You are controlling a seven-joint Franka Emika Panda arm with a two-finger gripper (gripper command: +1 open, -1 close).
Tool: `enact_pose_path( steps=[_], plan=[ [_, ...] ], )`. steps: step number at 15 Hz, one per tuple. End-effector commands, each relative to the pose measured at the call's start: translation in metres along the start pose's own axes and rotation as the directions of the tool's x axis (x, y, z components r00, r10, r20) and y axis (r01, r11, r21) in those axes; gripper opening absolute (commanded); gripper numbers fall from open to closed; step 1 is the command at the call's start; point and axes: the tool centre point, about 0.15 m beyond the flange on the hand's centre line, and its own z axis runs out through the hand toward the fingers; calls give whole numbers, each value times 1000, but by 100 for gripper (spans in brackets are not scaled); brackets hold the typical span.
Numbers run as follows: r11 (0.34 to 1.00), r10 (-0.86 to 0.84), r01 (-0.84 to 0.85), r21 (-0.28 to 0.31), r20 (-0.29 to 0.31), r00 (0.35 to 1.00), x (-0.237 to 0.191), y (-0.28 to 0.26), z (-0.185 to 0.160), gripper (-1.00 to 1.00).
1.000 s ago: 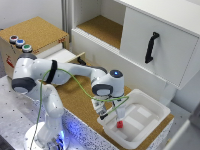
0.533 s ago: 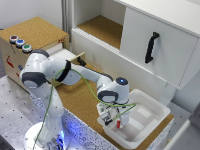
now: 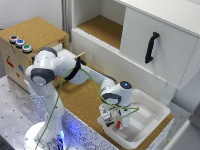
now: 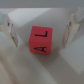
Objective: Put the pink object inside the left cabinet
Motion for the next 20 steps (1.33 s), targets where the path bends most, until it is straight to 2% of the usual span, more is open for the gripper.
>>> enact_pose_path(
  steps=[1, 4, 6, 7, 8, 11, 13, 15, 20],
  plan=[
    [999, 46, -46, 7, 25, 999, -1, 1, 0, -100],
    [1000, 31, -31, 5, 19, 999, -7, -5, -8, -100],
    [1000, 19, -18, 23, -26, 999, -2, -13, -30, -100],
    [998, 21, -18, 59, -54, 998, 2, -18, -46, -100],
    [994, 27, -17, 105, -92, 995, 6, -23, -66, -100],
    [979, 37, 18, 204, -261, 965, 6, -47, -148, -100],
    [968, 20, 69, 243, -349, 937, 1, -66, -199, -100],
    [955, -66, 177, 237, -412, 909, -6, -102, -240, -100],
    [878, -278, 419, 230, -469, 838, -25, -204, -292, -100]
  ],
)
